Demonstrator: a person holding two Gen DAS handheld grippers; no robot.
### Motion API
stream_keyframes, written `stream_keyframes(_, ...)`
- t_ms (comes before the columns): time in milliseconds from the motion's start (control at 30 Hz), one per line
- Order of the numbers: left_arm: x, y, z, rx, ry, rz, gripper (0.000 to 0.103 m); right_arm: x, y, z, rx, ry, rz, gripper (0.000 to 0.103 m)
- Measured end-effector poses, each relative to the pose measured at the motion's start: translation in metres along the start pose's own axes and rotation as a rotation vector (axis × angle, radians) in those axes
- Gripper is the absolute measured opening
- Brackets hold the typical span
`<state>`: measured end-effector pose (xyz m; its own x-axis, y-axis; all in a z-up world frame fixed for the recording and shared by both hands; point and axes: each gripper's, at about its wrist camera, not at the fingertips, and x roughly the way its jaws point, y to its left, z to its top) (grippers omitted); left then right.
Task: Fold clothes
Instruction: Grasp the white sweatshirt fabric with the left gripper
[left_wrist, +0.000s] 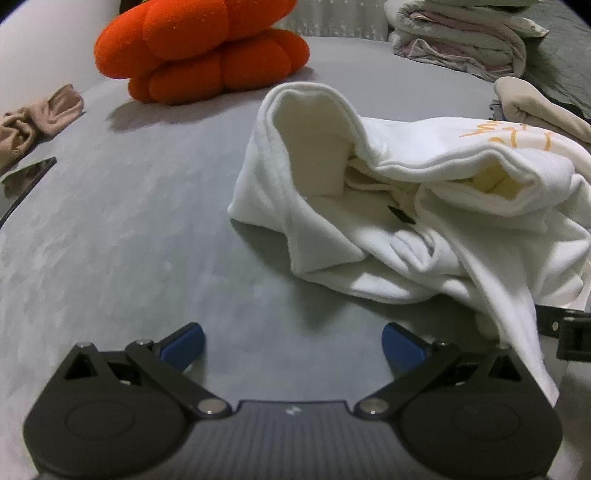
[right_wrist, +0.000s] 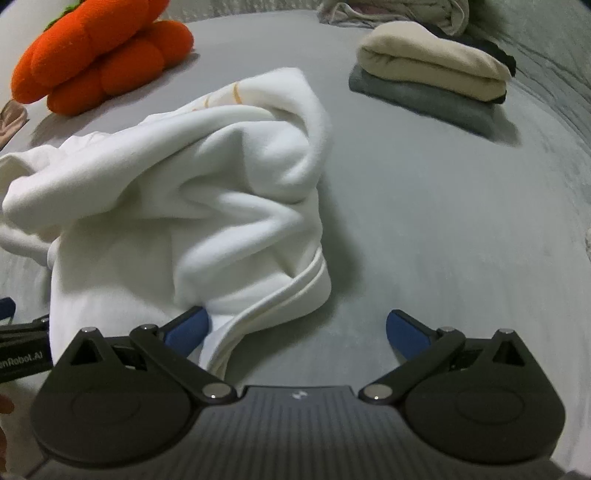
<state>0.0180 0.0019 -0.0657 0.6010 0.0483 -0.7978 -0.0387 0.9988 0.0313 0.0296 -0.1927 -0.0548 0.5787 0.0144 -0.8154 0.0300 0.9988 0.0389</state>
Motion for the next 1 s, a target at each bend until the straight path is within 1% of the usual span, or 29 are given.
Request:
stream_keyframes(67,0.0,0.004,0.006,-0.007,0.026,-0.019,0.103,-0.002,-0.001,-0.001,-0.008,-0.009,0.006,0.103)
stream_keyframes(133,-0.001,0.006,0.012,-0.027,0.043,-0.021,0.103,0.0,-0.001,0.001,-0.025,-0.009,0.012,0.103)
stream_keyframes(200,-0.004,0.008,0.018,-0.05,0.048,-0.02,0.102,-0.002,-0.002,0.006,-0.048,0.005,0.021,0.103)
stream_keyframes(267,-0.012,0.013,0.024,-0.078,0.026,-0.043,0.102,-0.007,-0.003,0.011,-0.052,0.022,0.027,0.103)
stream_keyframes(400,-0.027,0.024,0.038,-0.156,-0.037,-0.118,0.102,-0.028,0.0,0.025,-0.063,-0.033,0.043,0.103)
stream_keyframes(500,-0.032,0.035,0.041,-0.228,-0.077,-0.214,0.102,-0.041,0.004,0.037,-0.104,-0.098,0.025,0.103)
stream_keyframes(567,-0.028,0.043,0.039,-0.271,-0.097,-0.274,0.102,-0.042,0.002,0.042,-0.109,-0.145,0.011,0.103)
stream_keyframes(667,-0.016,0.046,0.041,-0.339,-0.072,-0.354,0.093,-0.036,-0.006,0.042,-0.049,-0.158,0.029,0.103)
stream_keyframes(700,-0.013,0.047,0.044,-0.367,-0.065,-0.382,0.092,-0.033,-0.009,0.043,-0.027,-0.152,0.038,0.103)
stream_keyframes(733,-0.01,0.048,0.047,-0.395,-0.064,-0.408,0.092,-0.031,-0.012,0.043,-0.009,-0.143,0.05,0.103)
stream_keyframes(800,-0.003,0.052,0.054,-0.448,-0.073,-0.451,0.087,-0.024,-0.015,0.045,0.009,-0.139,0.077,0.1)
stream_keyframes(833,-0.001,0.054,0.056,-0.468,-0.078,-0.462,0.086,-0.023,-0.015,0.046,0.014,-0.143,0.084,0.1)
stream_keyframes(933,0.003,0.063,0.057,-0.531,-0.102,-0.473,0.077,-0.026,-0.016,0.042,0.026,-0.15,0.089,0.1)
stream_keyframes(967,0.004,0.065,0.058,-0.549,-0.108,-0.467,0.071,-0.027,-0.017,0.041,0.03,-0.15,0.09,0.1)
stream_keyframes(1000,0.006,0.067,0.059,-0.567,-0.113,-0.45,0.063,-0.028,-0.017,0.041,0.036,-0.152,0.093,0.1)
